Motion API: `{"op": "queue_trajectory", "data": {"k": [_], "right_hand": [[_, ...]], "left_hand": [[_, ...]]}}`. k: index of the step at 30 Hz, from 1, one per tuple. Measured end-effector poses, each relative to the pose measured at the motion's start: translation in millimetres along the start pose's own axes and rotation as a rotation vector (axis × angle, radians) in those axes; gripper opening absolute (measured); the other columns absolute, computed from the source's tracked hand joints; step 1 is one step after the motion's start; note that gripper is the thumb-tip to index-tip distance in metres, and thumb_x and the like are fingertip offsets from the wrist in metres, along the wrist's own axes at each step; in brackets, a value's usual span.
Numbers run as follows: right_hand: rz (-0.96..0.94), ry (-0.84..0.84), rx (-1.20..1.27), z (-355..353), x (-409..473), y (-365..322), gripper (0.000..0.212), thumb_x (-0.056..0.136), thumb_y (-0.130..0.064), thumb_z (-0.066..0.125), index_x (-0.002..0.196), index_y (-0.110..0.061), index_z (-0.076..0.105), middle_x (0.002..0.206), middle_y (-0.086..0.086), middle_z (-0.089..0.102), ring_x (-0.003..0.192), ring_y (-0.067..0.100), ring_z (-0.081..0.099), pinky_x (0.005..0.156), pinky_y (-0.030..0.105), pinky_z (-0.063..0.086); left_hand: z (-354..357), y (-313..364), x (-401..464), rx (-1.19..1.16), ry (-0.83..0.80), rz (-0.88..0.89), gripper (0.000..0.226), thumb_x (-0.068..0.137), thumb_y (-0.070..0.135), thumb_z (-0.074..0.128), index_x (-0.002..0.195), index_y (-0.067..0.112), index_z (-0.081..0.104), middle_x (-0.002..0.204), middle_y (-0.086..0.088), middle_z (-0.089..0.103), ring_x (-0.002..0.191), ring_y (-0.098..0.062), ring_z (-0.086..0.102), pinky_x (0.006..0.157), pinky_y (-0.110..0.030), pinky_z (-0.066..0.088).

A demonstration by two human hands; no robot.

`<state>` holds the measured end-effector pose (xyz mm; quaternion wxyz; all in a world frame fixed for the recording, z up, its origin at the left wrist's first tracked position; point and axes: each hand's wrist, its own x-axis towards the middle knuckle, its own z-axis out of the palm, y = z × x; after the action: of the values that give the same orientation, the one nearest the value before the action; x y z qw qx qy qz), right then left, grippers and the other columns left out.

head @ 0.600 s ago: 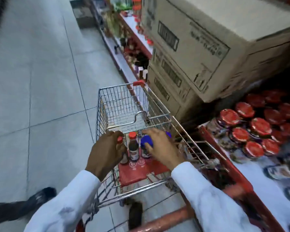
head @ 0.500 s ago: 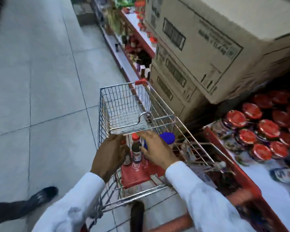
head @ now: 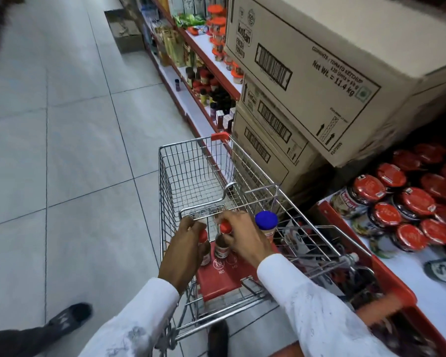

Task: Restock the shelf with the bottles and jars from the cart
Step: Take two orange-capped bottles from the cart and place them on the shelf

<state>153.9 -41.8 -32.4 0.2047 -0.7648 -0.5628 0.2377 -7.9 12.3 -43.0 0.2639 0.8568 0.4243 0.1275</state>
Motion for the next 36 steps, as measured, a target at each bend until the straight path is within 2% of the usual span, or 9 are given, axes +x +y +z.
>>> {"op": "queue_trajectory", "data": {"k": [5,10,14,16,18,20,25,29,36], "right_hand": [[0.019,0.059,0.077,-31,-21,3,0.033,0.072,-0.008,0.077,0.100,-0.020,0.064,0.094,0.005,0.069,0.082,0.021,0.066,0.078,0.039,0.058],[-0.013,0.261,0.011,-94,-62,0,0.035,0.069,-0.023,0.075,0.102,-0.026,0.062,0.100,-0.001,0.070,0.091,0.021,0.066,0.081,0.037,0.054],[-0.024,0.472,0.033,-153,-113,0,0.039,0.068,-0.018,0.076,0.105,-0.025,0.065,0.102,0.000,0.069,0.094,0.019,0.064,0.084,0.033,0.051],[-0.004,0.554,0.029,-179,-140,4,0.041,0.068,-0.016,0.075,0.108,-0.022,0.066,0.105,0.000,0.068,0.097,0.017,0.063,0.087,0.031,0.049],[0.043,0.650,0.022,-205,-170,14,0.041,0.067,-0.015,0.074,0.107,-0.022,0.068,0.105,0.000,0.070,0.097,0.015,0.063,0.087,0.028,0.048],[0.111,0.730,0.006,-225,-200,26,0.040,0.065,-0.014,0.076,0.104,-0.023,0.070,0.102,-0.002,0.071,0.092,0.013,0.063,0.084,0.024,0.048],[0.364,0.810,-0.014,-254,-269,64,0.039,0.064,-0.013,0.077,0.101,-0.025,0.070,0.096,-0.005,0.068,0.070,0.012,0.062,0.072,0.027,0.056],[0.538,0.852,-0.036,-260,-307,101,0.039,0.065,-0.007,0.080,0.101,-0.020,0.070,0.097,0.000,0.069,0.070,0.016,0.064,0.073,0.032,0.057],[0.717,0.862,-0.002,-254,-330,154,0.028,0.067,-0.001,0.077,0.091,-0.013,0.070,0.087,0.005,0.071,0.070,0.023,0.066,0.072,0.042,0.059]], "left_hand": [[-20,23,-7,-0.052,-0.004,-0.001,0.022,0.078,0.011,0.073,0.098,0.013,0.063,0.086,-0.004,0.062,0.073,-0.024,0.057,0.065,-0.031,0.043],[-66,86,-14,-0.099,0.104,0.134,0.033,0.065,0.013,0.085,0.095,0.017,0.070,0.081,0.001,0.067,0.063,-0.014,0.060,0.061,-0.024,0.044],[-94,148,-14,-0.116,0.099,0.280,0.040,0.055,0.026,0.091,0.086,0.029,0.067,0.064,0.007,0.067,0.053,-0.006,0.060,0.054,-0.019,0.046],[-96,180,-12,-0.094,0.077,0.325,0.043,0.050,0.033,0.086,0.086,0.034,0.062,0.072,0.018,0.068,0.057,-0.005,0.061,0.053,-0.019,0.045],[-88,216,-8,-0.084,0.065,0.367,0.040,0.049,0.028,0.091,0.077,0.036,0.064,0.073,0.025,0.066,0.058,-0.005,0.062,0.052,-0.024,0.046],[-73,248,-5,-0.095,0.012,0.425,0.042,0.050,0.019,0.094,0.081,0.033,0.069,0.057,0.011,0.066,0.051,-0.007,0.061,0.056,-0.026,0.049],[-20,326,-6,-0.265,-0.080,0.616,0.042,0.050,0.015,0.090,0.086,0.026,0.073,0.050,0.017,0.057,0.057,0.012,0.058,0.056,0.000,0.038],[32,376,-1,-0.381,-0.161,0.660,0.035,0.055,0.018,0.084,0.086,0.029,0.070,0.049,0.016,0.059,0.046,0.002,0.054,0.051,-0.005,0.040],[105,423,12,-0.283,-0.263,0.708,0.030,0.058,0.016,0.078,0.087,0.019,0.071,0.072,0.008,0.069,0.062,-0.007,0.061,0.060,-0.023,0.051]]}}
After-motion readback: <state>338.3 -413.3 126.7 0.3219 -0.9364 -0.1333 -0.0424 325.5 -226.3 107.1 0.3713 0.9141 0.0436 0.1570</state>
